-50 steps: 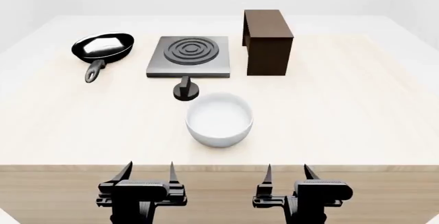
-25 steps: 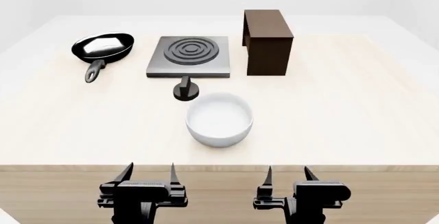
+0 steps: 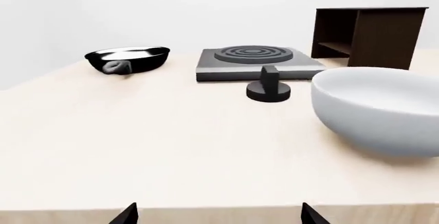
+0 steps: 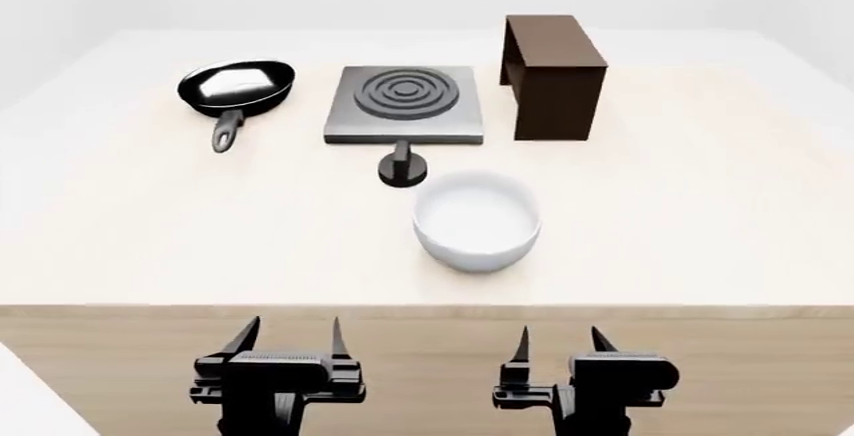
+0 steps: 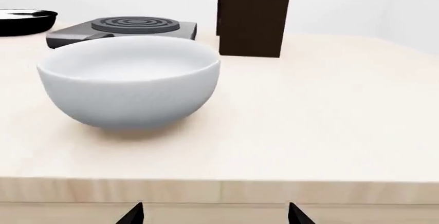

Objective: Turn on the stove.

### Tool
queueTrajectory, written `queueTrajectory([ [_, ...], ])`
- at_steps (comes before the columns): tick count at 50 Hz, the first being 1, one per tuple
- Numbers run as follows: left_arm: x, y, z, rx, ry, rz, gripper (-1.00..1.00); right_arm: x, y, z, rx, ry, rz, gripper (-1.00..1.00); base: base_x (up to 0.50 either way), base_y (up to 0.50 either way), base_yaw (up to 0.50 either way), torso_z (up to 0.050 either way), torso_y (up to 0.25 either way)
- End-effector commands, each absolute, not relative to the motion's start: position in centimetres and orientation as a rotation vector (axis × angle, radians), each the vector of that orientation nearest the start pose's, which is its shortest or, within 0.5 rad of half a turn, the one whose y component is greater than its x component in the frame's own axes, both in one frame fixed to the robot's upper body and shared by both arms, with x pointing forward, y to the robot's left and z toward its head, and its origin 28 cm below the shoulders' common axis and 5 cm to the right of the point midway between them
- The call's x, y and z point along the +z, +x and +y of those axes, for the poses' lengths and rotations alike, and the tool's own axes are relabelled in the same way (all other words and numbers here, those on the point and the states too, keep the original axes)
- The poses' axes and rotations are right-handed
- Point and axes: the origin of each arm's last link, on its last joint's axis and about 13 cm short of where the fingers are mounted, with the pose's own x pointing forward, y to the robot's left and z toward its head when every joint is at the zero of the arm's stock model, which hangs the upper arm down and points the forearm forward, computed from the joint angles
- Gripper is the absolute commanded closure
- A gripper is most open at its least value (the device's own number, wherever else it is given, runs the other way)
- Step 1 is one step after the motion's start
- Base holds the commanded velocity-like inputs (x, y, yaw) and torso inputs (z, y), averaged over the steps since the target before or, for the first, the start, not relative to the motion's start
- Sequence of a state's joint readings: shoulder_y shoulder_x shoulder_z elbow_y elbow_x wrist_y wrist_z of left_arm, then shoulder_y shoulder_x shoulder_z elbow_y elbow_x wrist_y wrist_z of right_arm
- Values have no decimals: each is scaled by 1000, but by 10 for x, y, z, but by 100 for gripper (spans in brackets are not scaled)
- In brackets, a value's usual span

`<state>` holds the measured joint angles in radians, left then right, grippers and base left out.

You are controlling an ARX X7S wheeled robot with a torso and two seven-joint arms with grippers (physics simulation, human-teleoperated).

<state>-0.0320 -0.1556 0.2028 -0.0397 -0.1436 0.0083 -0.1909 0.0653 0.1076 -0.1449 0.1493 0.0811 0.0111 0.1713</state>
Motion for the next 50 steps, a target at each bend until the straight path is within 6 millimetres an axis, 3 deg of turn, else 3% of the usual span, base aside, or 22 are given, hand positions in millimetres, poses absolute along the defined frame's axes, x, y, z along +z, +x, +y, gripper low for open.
queueTrajectory([
  [1,8,213,204,-3,23,28,-100,-8,219,-97,-45,-55,109,-100,-180,500,0,0,0],
  [14,7,213,203,-6,26,30,-100,-9,219,-98,-51,-57,111,-100,-176,500,0,0,0],
  [26,12,216,204,36,-25,42,-100,-9,220,-98,-56,-54,113,-100,-39,244,0,0,0],
  [40,11,217,203,43,16,87,-100,-9,220,-98,-54,-44,113,-100,-2,44,0,0,0],
  [41,11,215,202,-4,65,68,-100,-9,220,-98,-54,-44,113,-100,0,0,0,0,0],
  [42,13,215,203,110,39,17,-100,-9,220,-98,-54,-44,113,-100,0,0,0,0,0],
  [43,9,217,203,52,103,79,-100,-9,220,-98,-53,-44,113,-100,0,0,0,0,0],
  [47,15,213,204,3,-17,-16,-100,-10,220,-98,-54,-45,116,-100,0,0,0,0,0],
  [50,14,214,204,36,-12,-2,-100,-9,220,-98,-54,-45,116,-100,0,0,0,0,0],
])
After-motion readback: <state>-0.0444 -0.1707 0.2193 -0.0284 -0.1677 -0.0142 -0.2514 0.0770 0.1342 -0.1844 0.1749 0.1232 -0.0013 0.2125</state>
